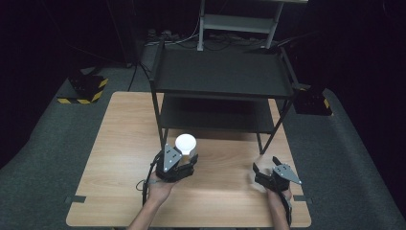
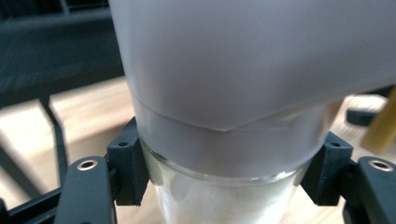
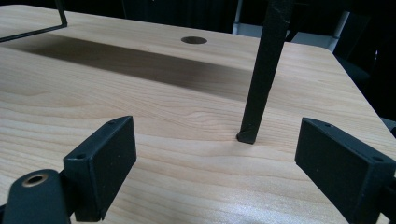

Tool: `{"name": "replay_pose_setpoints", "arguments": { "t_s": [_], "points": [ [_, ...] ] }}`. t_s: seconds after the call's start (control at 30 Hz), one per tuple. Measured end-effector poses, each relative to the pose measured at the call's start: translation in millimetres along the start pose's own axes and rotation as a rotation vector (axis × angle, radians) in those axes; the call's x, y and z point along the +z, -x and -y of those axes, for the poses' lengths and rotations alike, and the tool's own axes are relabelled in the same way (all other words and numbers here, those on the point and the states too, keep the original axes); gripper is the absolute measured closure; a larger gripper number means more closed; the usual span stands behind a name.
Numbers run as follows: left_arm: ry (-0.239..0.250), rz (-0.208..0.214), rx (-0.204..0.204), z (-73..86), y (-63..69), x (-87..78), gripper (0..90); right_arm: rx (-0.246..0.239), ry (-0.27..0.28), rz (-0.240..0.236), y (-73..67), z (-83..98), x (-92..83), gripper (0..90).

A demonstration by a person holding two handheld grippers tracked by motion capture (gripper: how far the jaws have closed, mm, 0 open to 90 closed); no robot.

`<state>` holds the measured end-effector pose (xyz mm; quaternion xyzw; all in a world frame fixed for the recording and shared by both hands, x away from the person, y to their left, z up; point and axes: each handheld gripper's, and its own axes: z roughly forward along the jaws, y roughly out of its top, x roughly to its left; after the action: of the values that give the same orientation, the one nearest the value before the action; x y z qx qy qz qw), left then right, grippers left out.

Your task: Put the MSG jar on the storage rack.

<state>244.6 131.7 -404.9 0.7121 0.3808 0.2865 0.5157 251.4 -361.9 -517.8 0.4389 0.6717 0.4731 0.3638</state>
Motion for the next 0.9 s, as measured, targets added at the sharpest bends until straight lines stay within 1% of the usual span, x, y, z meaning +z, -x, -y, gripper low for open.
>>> {"name": "replay_pose_setpoints", "arguments": {
  "t_s": [0.17, 0.23, 0.33, 0.53, 0.67, 0.9],
  "points": [
    [0.034, 0.042, 0.002, -24.2, -1.2, 13.5, 31.2, -0.001, 0.002, -0.003, 0.6, 0.2, 0.1, 11.9],
    [0.042, 0.048, 0.012, -35.3, -0.1, 21.4, 31.2, 0.0, 0.003, -0.004, 0.7, 0.4, 0.1, 11.9],
    [0.046, 0.053, 0.018, -47.7, 0.8, 31.7, 31.2, 0.003, 0.008, -0.005, 1.1, 1.2, -0.2, 11.9],
    [0.049, 0.037, 0.038, -67.5, 1.8, 53.8, 31.2, 0.008, 0.016, -0.009, 2.0, 2.3, -0.9, 11.9],
    [0.047, 0.026, 0.029, -74.9, 1.1, 66.5, 31.2, 0.011, 0.021, -0.012, 2.7, 3.0, -1.2, 12.0],
    [0.047, 0.004, 0.018, -83.2, 1.1, 87.9, 31.2, 0.017, 0.028, -0.016, 3.6, 4.0, -1.7, 12.0]
  ]
}}
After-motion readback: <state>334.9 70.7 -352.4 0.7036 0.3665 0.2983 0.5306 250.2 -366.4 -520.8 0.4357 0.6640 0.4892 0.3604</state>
